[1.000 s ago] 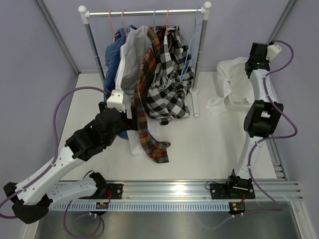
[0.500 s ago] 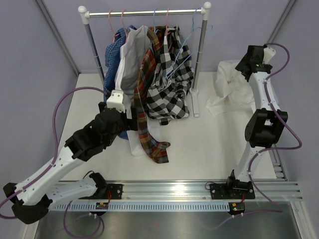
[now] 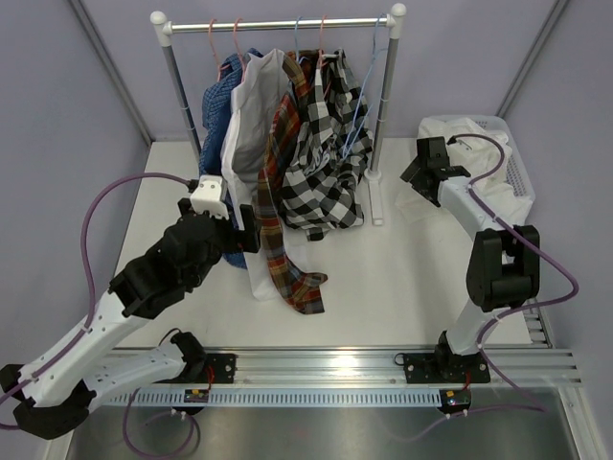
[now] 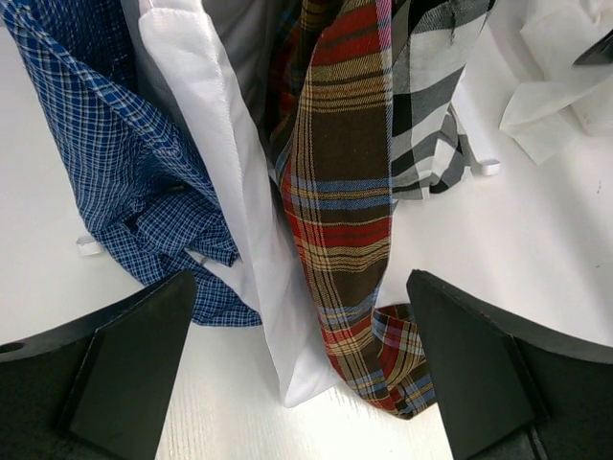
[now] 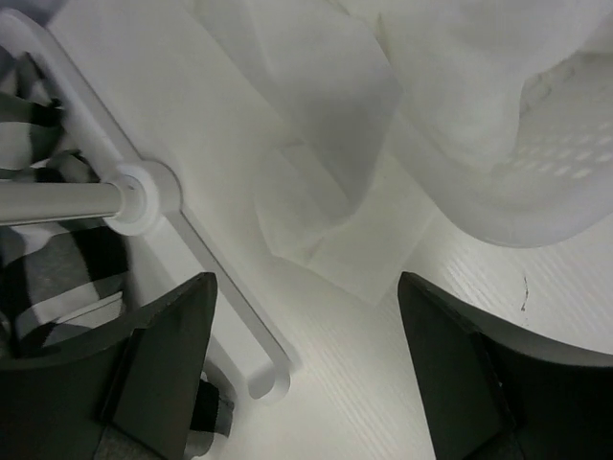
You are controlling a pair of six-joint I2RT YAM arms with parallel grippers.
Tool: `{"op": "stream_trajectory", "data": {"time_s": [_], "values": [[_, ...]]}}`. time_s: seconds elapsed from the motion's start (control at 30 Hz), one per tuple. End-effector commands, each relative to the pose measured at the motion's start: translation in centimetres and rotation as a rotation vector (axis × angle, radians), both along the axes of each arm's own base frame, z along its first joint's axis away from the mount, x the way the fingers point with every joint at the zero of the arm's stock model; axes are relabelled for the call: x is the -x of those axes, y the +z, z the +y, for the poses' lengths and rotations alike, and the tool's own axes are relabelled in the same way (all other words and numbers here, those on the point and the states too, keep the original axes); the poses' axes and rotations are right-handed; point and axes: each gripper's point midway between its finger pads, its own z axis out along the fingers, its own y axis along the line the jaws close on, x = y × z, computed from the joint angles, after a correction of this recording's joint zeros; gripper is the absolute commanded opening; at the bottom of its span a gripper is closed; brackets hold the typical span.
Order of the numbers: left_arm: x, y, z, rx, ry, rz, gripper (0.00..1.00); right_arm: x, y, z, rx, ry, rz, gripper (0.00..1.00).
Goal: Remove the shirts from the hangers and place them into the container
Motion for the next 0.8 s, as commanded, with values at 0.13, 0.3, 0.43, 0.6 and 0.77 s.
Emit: {"op": "stream_trajectory", "data": {"time_s": [0.13, 0.3, 0.43, 0.6, 0.77], "values": [[0.5, 1.1, 0.3, 0.075, 0.002, -0.030, 0.99, -3.0, -1.2, -0.7, -0.055, -0.173, -0.099, 0.81], [0.8, 1.0, 0.6, 0.090, 0.007, -0.027, 0.99, -4.4, -3.8, -1.5, -0.029, -0.247, -0.066, 0.74], [0.9, 1.3, 1.0, 0.096, 0.024, -0.033, 0.99, -5.1, -5.0, -1.7, -0.028, -0.301, -0.041, 0.72], [1.0, 1.5, 1.5, 0.093, 0.036, -0.035, 0.99, -4.9, -7.1, -2.3, -0.011, -0.337, -0.002, 0.68], [1.1, 1.1, 1.5, 0.095, 0.040, -0.025, 0.99, -4.9, -7.0, -2.7, -0.012, -0.357, 0.010, 0.32]]}}
